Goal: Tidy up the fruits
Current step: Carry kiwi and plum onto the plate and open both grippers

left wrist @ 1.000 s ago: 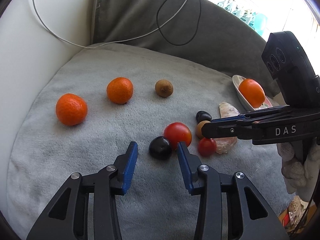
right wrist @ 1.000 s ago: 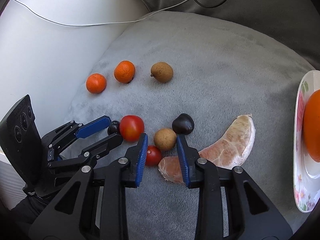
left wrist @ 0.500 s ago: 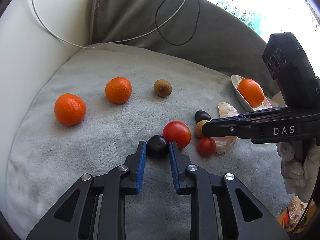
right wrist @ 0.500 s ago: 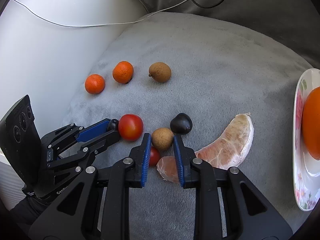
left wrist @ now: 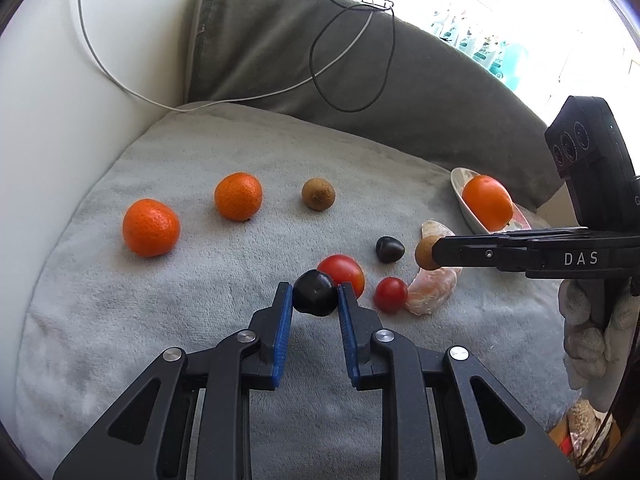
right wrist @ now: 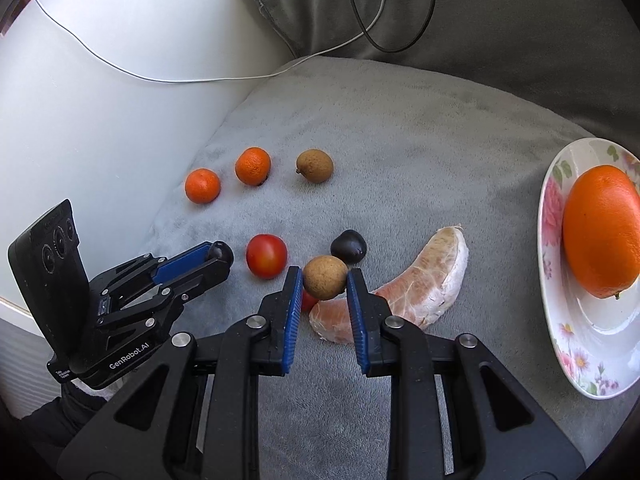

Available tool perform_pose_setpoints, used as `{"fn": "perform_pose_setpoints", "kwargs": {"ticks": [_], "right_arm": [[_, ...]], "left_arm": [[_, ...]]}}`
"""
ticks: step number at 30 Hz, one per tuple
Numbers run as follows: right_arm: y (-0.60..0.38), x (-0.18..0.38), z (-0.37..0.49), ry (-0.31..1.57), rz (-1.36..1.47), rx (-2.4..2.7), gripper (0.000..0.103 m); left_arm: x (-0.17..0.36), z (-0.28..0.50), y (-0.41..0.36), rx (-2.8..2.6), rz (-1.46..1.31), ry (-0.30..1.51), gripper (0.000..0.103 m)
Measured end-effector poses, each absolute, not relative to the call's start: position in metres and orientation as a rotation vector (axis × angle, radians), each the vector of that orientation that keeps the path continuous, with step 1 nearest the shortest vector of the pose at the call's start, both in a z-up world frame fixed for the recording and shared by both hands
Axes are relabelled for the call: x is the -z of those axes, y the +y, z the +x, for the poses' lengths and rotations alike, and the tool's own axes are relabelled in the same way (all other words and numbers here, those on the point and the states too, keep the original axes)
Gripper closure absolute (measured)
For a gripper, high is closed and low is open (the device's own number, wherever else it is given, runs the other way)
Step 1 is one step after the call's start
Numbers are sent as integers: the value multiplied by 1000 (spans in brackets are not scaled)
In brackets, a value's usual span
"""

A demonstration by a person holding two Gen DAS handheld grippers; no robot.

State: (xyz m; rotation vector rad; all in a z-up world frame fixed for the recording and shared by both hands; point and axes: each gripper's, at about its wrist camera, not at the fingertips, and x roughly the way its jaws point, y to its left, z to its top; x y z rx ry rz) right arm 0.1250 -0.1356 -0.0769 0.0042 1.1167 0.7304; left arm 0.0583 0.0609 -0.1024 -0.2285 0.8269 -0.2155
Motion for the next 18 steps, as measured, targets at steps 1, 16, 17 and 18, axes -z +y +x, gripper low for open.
{"fn": "perform_pose_setpoints", "kwargs": {"ticks": [1, 16, 17, 18], "right_arm": [[-140, 74, 123, 1106, 8, -727, 79], [-242, 41, 110, 977, 104, -571, 79], [-249, 40, 110, 972, 111, -557, 79], [-256, 39, 111, 966, 118, -543, 79]], "left_arm": [[101, 58, 60, 219, -229, 824, 82], [81, 72, 12, 317, -206, 779, 82], [80, 73, 8, 327, -204, 779, 82], [80, 74, 3, 337, -201, 777, 82]]}}
